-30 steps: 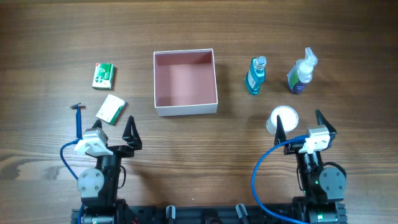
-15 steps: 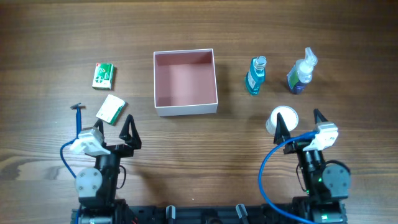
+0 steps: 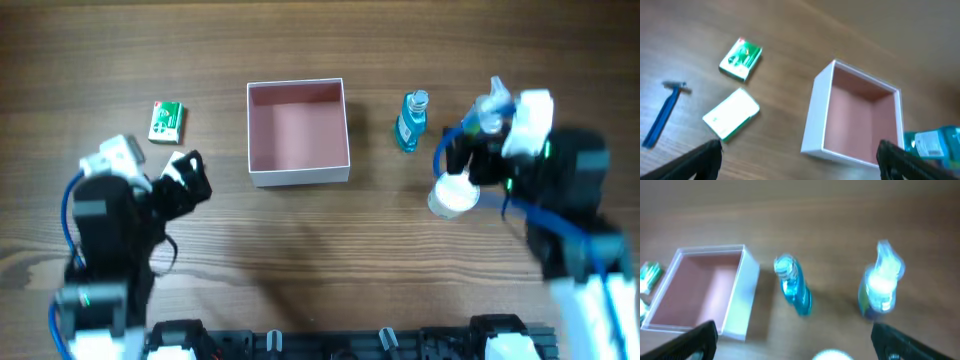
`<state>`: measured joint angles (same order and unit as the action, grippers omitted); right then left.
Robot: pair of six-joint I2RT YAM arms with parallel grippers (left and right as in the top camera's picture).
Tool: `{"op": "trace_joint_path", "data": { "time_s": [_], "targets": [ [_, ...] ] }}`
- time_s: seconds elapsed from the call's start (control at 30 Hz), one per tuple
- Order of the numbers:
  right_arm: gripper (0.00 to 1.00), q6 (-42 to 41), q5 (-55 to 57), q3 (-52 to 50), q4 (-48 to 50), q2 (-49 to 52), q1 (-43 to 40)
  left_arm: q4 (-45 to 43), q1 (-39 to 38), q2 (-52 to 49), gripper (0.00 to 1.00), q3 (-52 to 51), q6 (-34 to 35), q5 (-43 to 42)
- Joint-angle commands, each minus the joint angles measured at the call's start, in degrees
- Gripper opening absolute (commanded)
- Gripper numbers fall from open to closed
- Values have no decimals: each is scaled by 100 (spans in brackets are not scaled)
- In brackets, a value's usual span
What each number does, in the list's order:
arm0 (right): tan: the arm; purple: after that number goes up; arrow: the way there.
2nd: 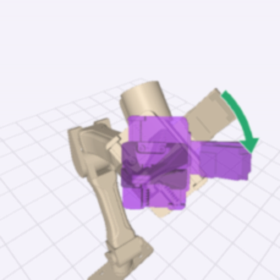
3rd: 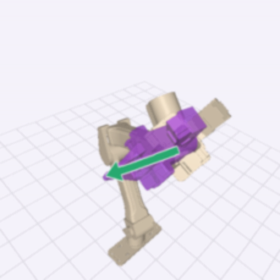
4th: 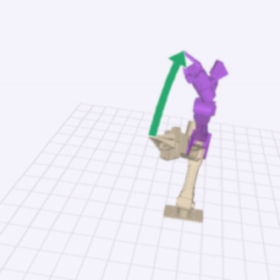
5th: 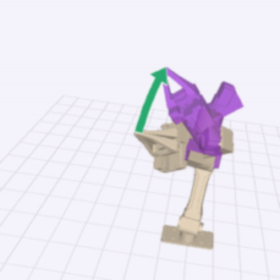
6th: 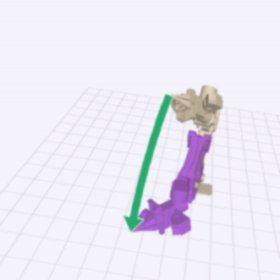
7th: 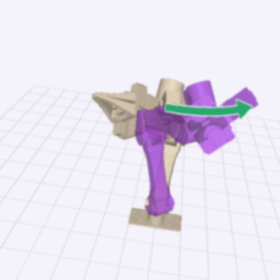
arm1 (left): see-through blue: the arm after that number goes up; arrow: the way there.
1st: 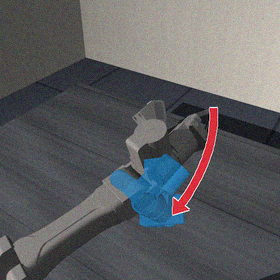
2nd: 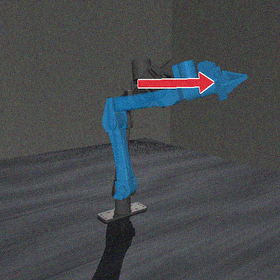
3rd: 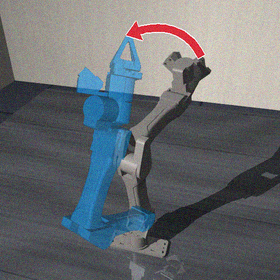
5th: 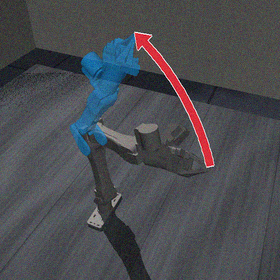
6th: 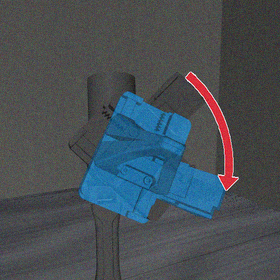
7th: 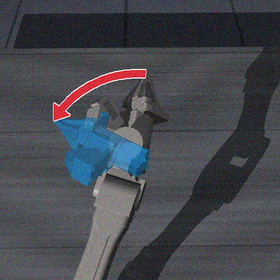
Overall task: Pack container
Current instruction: 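Reach the right gripper to the blue mouthwash bottle and grasp it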
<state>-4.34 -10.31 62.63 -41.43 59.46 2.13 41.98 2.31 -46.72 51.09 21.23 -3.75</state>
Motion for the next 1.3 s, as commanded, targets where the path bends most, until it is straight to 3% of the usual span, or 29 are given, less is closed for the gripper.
{"op": "trace_joint_path", "data": {
  "time_s": [0.0,0.1,0.2,0.3,0.6,0.93,1.27],
  "targets": [
    [100,437,-122,1563,-1040,1161,-22,787,-17,-1027,100,1016,-149,-146],
    [100,173,-651,2184,-1427,1703,-22,977,-17,-1423,100,1261,-146,-400],
    [98,505,-1226,2380,-1272,1980,-22,1027,-17,-1631,100,1268,-129,-479],
    [99,90,-734,2583,-1303,2212,0,1080,-17,-1668,100,1268,-129,-476],
    [100,-28,490,4133,-2315,3711,715,1139,-17,-1668,100,1268,-129,-452],
    [100,-229,542,4138,-2507,5077,822,1185,-17,-1668,100,1268,-127,-455],
    [99,-225,542,4076,-2492,5751,822,1143,-17,-1668,100,1268,-129,-455]
  ]
}}
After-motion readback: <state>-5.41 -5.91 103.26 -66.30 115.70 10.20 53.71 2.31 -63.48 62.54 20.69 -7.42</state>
